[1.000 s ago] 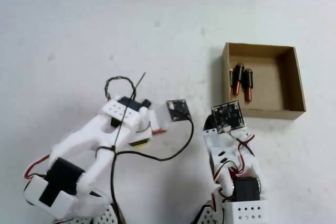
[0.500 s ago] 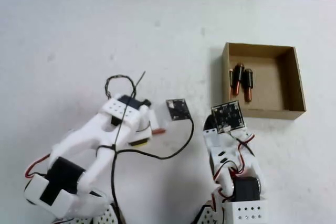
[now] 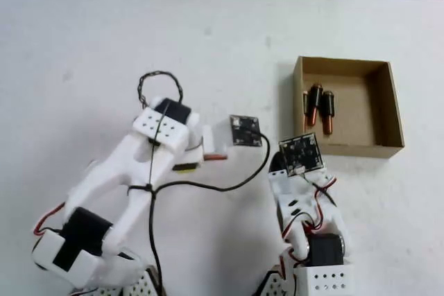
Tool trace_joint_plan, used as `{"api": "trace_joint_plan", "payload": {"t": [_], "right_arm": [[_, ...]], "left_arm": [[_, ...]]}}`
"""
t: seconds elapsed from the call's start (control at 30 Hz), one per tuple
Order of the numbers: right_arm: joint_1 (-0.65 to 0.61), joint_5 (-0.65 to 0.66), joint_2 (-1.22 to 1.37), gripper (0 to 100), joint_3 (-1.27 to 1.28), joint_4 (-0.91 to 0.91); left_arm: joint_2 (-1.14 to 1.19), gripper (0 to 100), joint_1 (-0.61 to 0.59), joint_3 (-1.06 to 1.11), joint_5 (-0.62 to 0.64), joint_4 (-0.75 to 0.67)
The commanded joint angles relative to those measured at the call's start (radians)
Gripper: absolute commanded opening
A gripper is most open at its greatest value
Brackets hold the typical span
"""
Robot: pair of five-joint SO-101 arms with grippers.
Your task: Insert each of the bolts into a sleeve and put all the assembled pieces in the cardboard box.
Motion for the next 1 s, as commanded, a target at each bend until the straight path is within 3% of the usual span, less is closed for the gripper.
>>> {"api": "trace_joint_plan", "payload": {"t": [0.0,0.37,0.57,0.97], "right_arm": [[0.008,-0.011,-0.010,1.7,-0.006,0.002],[0.008,-0.011,-0.010,1.7,-0.006,0.002],[0.008,-0.011,-0.010,1.8,-0.006,0.002],[0.008,-0.011,-0.010,1.8,-0.006,0.002]], "left_arm": [[-0.004,2,-0.015,-0.064,-0.097,0.005],[-0.004,2,-0.176,-0.115,-0.143,-0.054],[-0.004,2,-0.278,-0.115,-0.267,-0.054],[-0.002,2,-0.363,-0.101,-0.371,-0.141]]}}
